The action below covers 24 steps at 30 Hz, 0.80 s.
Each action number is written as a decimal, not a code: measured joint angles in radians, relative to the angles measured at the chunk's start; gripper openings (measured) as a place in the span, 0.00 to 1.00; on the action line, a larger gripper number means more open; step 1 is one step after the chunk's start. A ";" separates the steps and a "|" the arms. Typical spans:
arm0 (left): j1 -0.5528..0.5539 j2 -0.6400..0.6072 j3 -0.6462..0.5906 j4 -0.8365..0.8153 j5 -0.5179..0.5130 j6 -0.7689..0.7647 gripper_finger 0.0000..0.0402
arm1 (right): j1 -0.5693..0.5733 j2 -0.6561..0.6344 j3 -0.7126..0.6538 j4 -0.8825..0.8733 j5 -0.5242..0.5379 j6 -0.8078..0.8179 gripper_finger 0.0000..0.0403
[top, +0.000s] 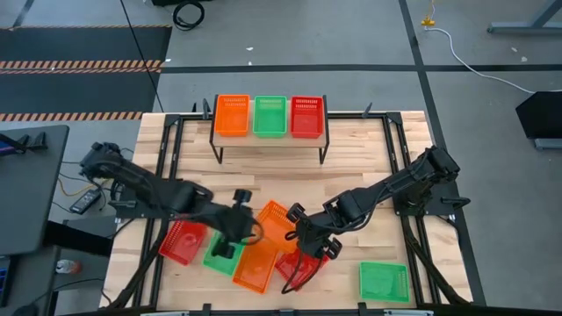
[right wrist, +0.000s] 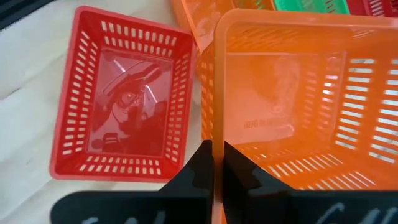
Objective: Stack baskets on shelf by color
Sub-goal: Stack the top orange bin on the orange bin on the shelf
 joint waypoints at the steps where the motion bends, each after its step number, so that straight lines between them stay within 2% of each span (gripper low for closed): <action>1: 0.013 0.027 0.025 -0.025 0.026 0.000 0.39 | 0.000 0.000 0.000 0.000 -0.003 0.000 0.03; 6: 0.069 0.133 0.070 -0.098 0.101 0.003 0.44 | 0.014 0.000 0.000 0.002 -0.002 0.004 0.03; 12: 0.098 0.172 0.074 -0.074 0.128 0.045 0.43 | 0.035 0.000 0.000 -0.002 -0.001 0.007 0.03; 15: 0.101 0.169 0.074 -0.072 0.128 0.075 0.35 | 0.041 0.000 0.000 0.001 0.003 0.023 0.05; 20: 0.103 0.161 0.074 -0.081 0.124 0.100 0.08 | 0.042 0.000 0.000 0.028 0.031 0.097 0.17; 21: 0.102 0.161 0.074 -0.082 0.126 0.102 0.05 | 0.041 0.000 0.000 0.028 0.042 0.098 0.19; 24: 0.107 0.161 0.074 -0.085 0.124 0.084 0.04 | 0.041 0.000 0.000 0.034 0.076 0.099 0.27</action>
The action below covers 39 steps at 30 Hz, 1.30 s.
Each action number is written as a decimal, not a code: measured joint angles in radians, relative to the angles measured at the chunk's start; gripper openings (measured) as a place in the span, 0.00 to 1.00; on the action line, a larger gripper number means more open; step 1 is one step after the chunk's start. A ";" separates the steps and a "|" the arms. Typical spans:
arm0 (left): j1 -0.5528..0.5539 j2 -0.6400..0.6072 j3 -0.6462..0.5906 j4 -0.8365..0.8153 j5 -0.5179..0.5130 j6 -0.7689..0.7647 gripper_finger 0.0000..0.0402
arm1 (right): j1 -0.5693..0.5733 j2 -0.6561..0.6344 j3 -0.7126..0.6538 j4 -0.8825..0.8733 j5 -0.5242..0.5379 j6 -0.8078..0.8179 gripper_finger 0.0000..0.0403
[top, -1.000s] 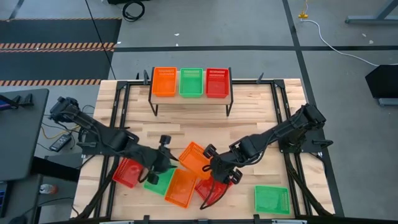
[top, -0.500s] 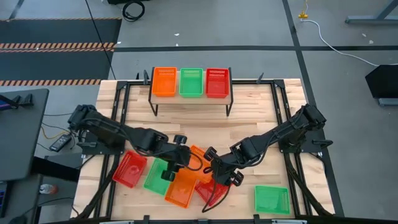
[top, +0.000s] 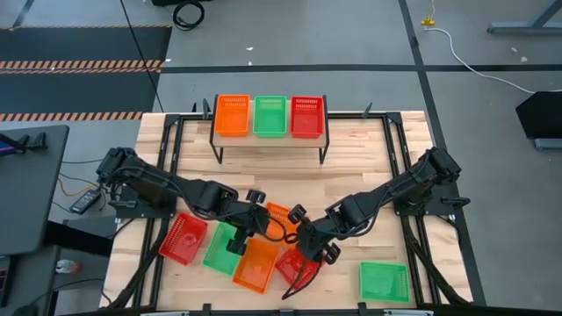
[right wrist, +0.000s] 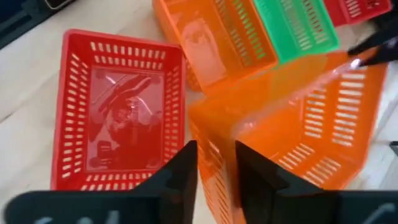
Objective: Stack baskets on shelf by color
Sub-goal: Stack the top orange bin on the orange bin on the shelf
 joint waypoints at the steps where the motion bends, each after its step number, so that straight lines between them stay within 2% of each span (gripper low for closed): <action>1: 0.004 0.000 0.000 -0.001 -0.001 -0.007 0.04 | 0.001 0.000 0.000 0.001 0.006 0.004 0.29; 6: 0.020 0.000 0.000 -0.019 -0.029 -0.111 0.03 | 0.001 -0.030 0.000 -0.010 0.072 0.044 0.37; 11: 0.030 0.000 0.000 -0.061 -0.139 -0.224 0.04 | 0.001 -0.081 0.000 -0.034 0.183 0.132 0.41; 15: 0.031 -0.001 0.032 -0.139 -0.209 -0.266 0.04 | 0.002 -0.115 0.000 -0.070 0.203 0.249 0.41; 21: 0.043 -0.002 0.211 -0.265 -0.348 -0.286 0.03 | 0.001 -0.125 0.000 -0.092 0.197 0.422 0.41; 26: 0.075 -0.004 0.399 -0.402 -0.548 -0.292 0.04 | 0.001 -0.122 -0.018 -0.103 0.132 0.509 0.41; 30: 0.127 -0.004 0.511 -0.517 -0.694 -0.334 0.04 | 0.001 -0.122 -0.035 -0.102 0.123 0.561 0.41; 33: 0.203 -0.006 0.549 -0.606 -0.706 -0.415 0.04 | 0.001 -0.122 -0.053 -0.097 0.123 0.600 0.41; 39: 0.379 -0.001 0.549 -0.778 -0.679 -0.609 0.05 | 0.000 -0.121 -0.085 -0.084 0.123 0.639 0.41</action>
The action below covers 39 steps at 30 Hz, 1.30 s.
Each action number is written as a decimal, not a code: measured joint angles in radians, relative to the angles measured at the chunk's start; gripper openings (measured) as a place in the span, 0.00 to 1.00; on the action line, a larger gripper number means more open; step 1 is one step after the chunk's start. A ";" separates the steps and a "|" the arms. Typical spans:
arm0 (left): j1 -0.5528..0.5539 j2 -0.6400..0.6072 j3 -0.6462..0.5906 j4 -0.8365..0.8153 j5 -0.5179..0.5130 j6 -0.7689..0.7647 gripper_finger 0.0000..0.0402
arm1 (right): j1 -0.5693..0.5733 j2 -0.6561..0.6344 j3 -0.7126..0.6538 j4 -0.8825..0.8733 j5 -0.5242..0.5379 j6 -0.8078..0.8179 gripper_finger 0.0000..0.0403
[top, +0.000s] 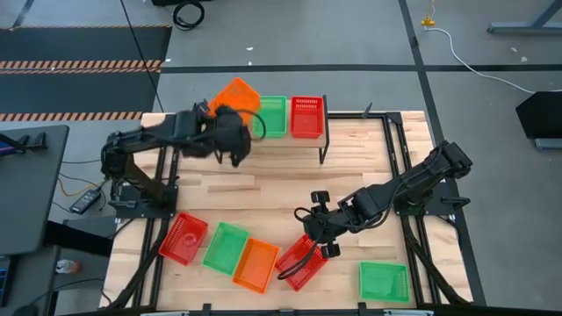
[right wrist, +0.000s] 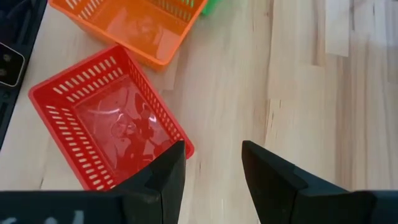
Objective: Stack baskets on shelf by color
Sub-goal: Stack the top orange bin on the orange bin on the shelf
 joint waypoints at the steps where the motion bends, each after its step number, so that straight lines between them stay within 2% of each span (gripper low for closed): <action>1: 0.028 0.002 0.000 0.005 0.015 -0.011 0.05 | 0.000 0.000 -0.004 0.005 0.000 0.000 0.41; 9: 0.214 0.017 0.000 0.131 0.126 -0.070 0.04 | -0.001 0.000 -0.010 0.008 0.000 -0.002 0.41; 15: 0.305 0.079 0.000 0.139 0.179 -0.103 0.04 | -0.001 0.000 -0.011 0.006 -0.001 -0.002 0.41; 24: 0.321 0.178 -0.001 0.165 0.210 -0.140 0.04 | -0.001 0.000 -0.011 -0.006 -0.002 -0.003 0.41; 32: 0.325 0.176 -0.001 0.172 0.216 -0.175 0.06 | 0.000 0.000 -0.010 -0.028 -0.002 0.008 0.41; 39: 0.325 0.175 -0.001 0.152 0.217 -0.234 0.04 | 0.000 0.000 -0.010 -0.030 -0.002 0.008 0.41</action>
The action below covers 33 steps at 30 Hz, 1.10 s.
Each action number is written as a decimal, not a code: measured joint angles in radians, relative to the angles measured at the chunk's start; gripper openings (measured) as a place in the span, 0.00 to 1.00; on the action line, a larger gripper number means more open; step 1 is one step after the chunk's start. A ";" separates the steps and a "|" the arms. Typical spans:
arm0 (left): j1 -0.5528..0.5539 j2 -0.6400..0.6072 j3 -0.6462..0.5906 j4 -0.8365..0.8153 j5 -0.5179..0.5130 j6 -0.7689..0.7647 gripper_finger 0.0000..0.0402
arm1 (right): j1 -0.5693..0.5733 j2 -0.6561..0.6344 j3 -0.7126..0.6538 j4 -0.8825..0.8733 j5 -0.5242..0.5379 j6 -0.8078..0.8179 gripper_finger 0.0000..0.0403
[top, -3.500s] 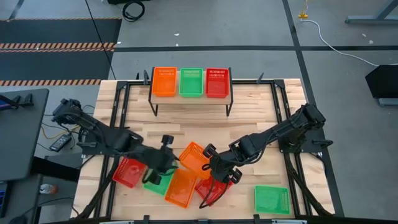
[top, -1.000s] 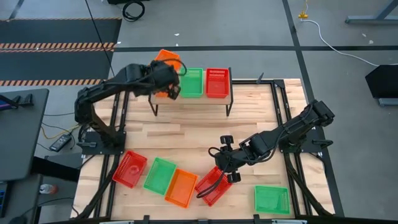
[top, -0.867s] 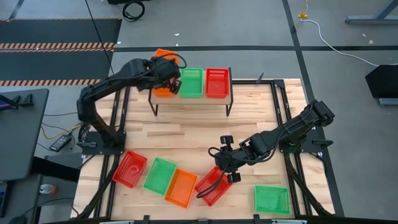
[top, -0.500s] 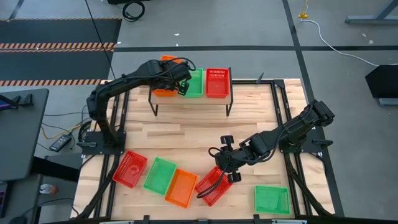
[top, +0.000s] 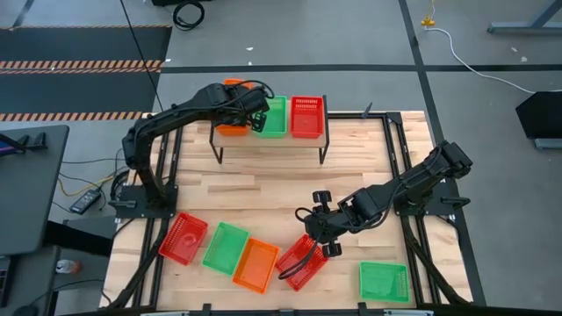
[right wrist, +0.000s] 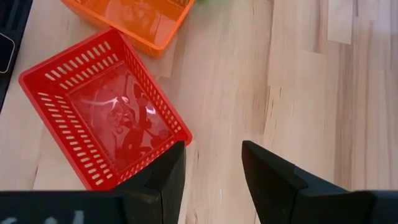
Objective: Stack baskets on shelf by color
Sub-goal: Stack the top orange bin on the orange bin on the shelf
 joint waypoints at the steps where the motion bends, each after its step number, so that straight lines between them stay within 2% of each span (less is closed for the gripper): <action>1: 0.000 0.000 0.000 0.000 0.000 -0.017 0.04 | 0.000 0.000 0.000 0.000 0.000 0.000 0.41; 13: -0.013 0.000 0.000 -0.020 0.011 -0.151 0.04 | 0.000 0.000 0.000 -0.027 0.000 -0.009 0.41; 17: -0.015 0.002 0.000 -0.045 0.056 -0.176 0.07 | 0.000 0.000 0.000 -0.029 0.000 -0.039 0.41; 26: -0.009 0.005 0.000 -0.041 0.054 -0.173 0.19 | -0.001 0.000 0.000 -0.029 0.001 -0.071 0.41; 33: -0.008 -0.002 0.000 0.007 0.032 -0.069 0.27 | -0.001 0.000 0.000 -0.029 0.002 -0.080 0.41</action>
